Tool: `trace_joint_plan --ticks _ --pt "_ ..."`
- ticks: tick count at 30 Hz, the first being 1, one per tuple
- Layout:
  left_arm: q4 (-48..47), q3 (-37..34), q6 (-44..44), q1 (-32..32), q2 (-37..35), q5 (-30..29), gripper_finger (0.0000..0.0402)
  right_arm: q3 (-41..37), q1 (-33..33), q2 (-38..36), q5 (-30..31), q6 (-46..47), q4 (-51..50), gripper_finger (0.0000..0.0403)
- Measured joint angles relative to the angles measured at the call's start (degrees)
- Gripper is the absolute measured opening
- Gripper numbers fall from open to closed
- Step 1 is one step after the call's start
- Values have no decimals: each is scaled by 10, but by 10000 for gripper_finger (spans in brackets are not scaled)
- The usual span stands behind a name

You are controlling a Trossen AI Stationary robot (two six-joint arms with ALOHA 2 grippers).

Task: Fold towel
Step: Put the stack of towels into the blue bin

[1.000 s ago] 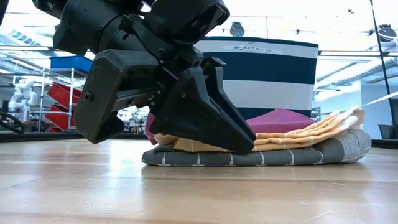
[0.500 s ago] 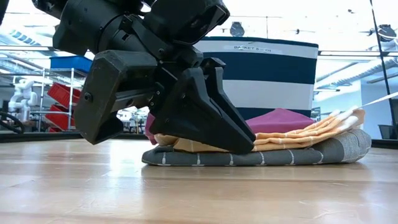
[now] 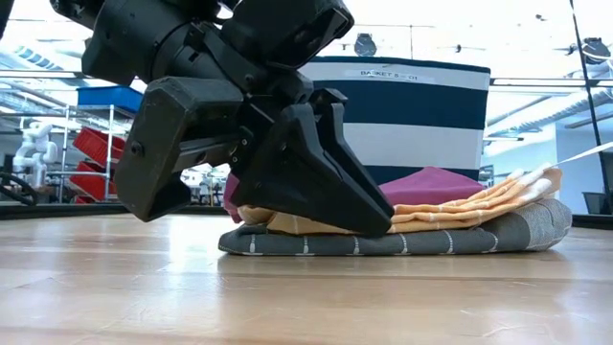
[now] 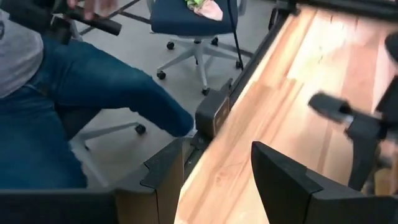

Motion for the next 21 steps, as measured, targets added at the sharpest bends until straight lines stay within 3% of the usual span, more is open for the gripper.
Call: trace_joint_plan --ticks 8,14,21 --pt "41 0 -2 0 0 0 99 0 4 0 0 93 -59 173" --pt "63 1 -93 0 0 10 99 0 4 0 2 104 -62 173" --pt "77 0 -137 -2 0 71 99 0 3 0 6 116 -102 173"
